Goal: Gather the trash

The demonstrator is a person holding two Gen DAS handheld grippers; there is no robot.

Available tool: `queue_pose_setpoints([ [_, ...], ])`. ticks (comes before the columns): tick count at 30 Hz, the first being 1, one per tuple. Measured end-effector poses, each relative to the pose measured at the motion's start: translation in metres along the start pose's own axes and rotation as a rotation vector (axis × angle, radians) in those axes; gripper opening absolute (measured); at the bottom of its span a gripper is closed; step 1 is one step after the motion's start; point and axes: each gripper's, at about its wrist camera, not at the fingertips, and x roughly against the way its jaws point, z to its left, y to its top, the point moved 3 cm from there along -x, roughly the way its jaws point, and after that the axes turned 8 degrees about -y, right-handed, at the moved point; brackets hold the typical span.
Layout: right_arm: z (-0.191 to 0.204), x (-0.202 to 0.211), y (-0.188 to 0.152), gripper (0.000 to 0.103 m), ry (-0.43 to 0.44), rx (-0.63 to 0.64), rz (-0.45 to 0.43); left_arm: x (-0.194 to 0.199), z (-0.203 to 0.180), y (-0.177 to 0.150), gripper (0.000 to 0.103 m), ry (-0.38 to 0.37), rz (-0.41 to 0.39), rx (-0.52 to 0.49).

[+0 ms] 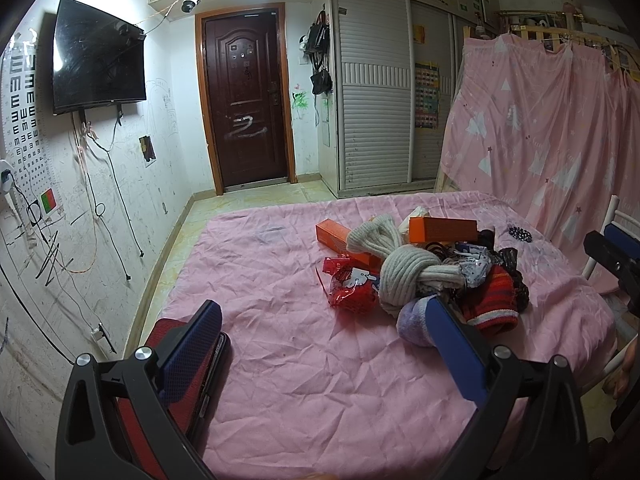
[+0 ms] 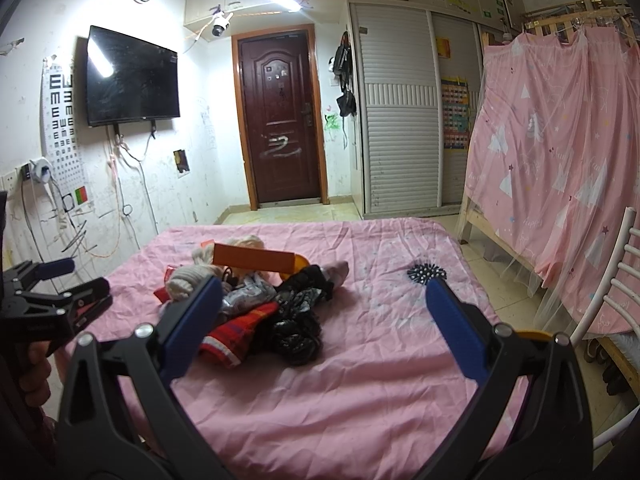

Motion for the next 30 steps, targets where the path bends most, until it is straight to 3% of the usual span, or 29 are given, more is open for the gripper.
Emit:
queue_pose_setpoints([
  [21,0.002,-0.001,-0.002,0.097,0.008,0.004,0.011,0.0,0.0,0.0,0.094,-0.001,0.006,0.0],
  [30,0.015,-0.015,-0.014,0.097,0.133,0.01,0.107,-0.014,-0.008,-0.01,0.094,-0.125,0.072,-0.023],
])
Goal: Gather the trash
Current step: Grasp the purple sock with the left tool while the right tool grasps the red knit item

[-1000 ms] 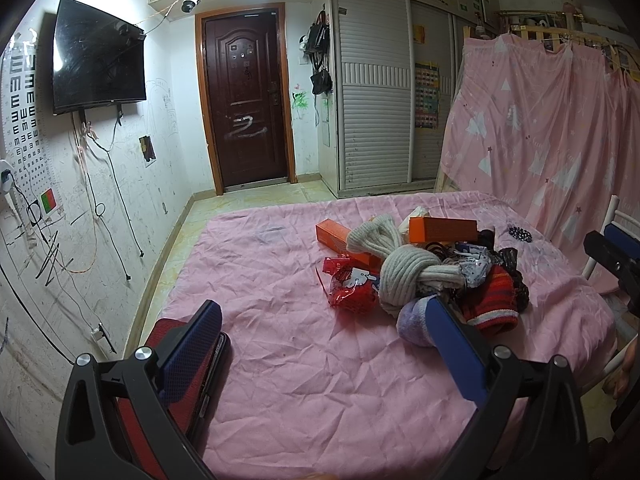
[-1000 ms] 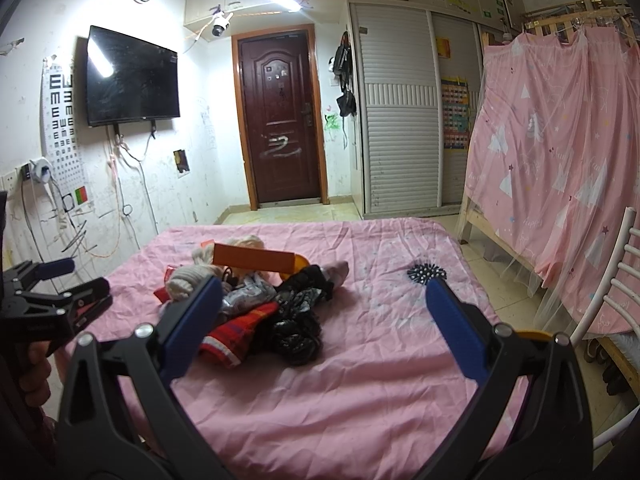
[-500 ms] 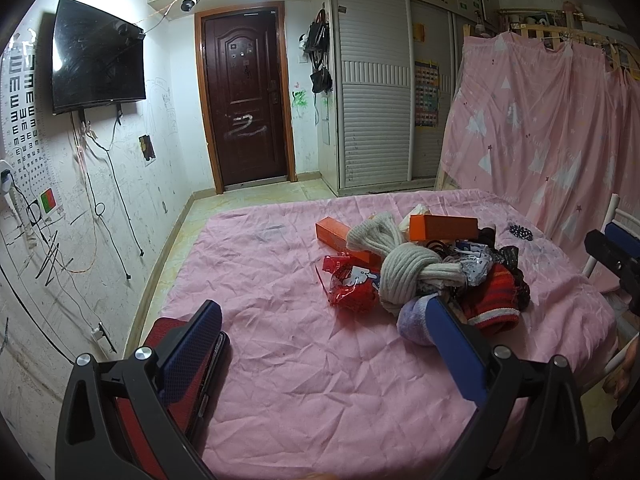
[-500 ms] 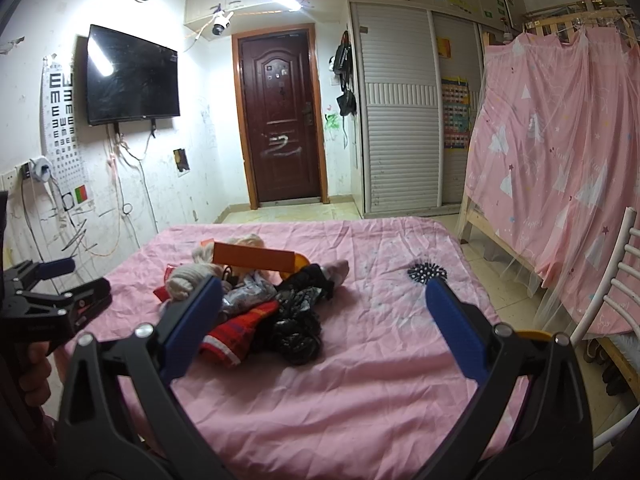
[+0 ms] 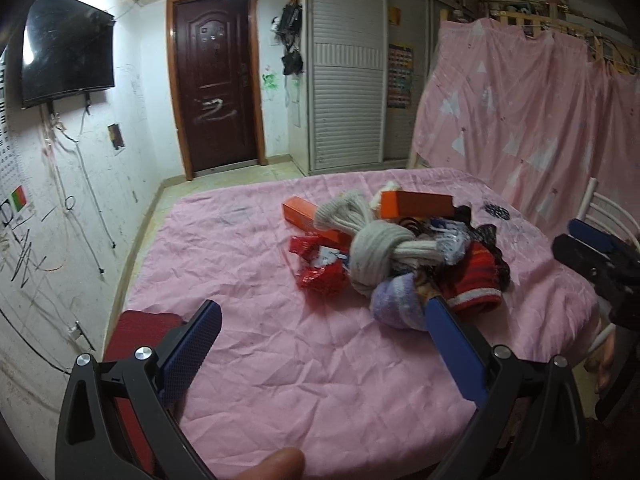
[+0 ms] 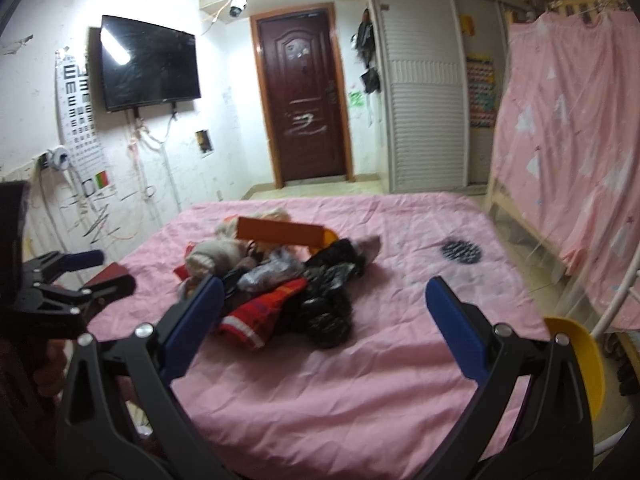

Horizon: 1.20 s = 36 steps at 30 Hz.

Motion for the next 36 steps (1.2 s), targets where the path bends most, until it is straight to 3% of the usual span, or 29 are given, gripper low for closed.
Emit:
queue_pose_setpoints([
  [5,0.014,-0.011,-0.008,0.097,0.091,0.043,0.063,-0.014,-0.01,-0.006,0.094,-0.048,0.027,0.003],
  [8,0.019,-0.019,-0.01,0.096,0.097,0.069,0.087,-0.022,-0.014,-0.008,0.089,-0.061,0.044,0.003],
  [13,0.013,-0.029,-0.009,0.074,0.116,0.053,0.123,-0.039,-0.022,-0.009,0.075,-0.083,0.088,-0.002],
  [19,0.026,-0.032,-0.004,0.071,0.2,0.075,0.134,-0.055,-0.027,-0.002,0.069,-0.12,0.115,0.017],
  [22,0.034,-0.036,-0.005,0.068,0.24,0.081,0.15,-0.063,-0.028,-0.004,0.059,-0.154,0.133,0.037],
  [26,0.04,-0.044,-0.008,0.062,0.254,0.087,0.177,-0.06,-0.033,-0.008,0.023,-0.217,0.109,0.03],
  [29,0.039,-0.054,-0.01,0.057,0.24,0.072,0.196,-0.054,-0.035,-0.009,0.012,-0.225,0.073,0.012],
  [31,0.038,-0.061,-0.01,0.052,0.238,0.063,0.207,-0.054,-0.035,-0.006,0.01,-0.224,0.061,0.011],
  [36,0.046,-0.072,-0.015,0.018,0.242,0.09,0.226,-0.042,-0.027,-0.004,0.009,-0.206,0.041,0.034],
])
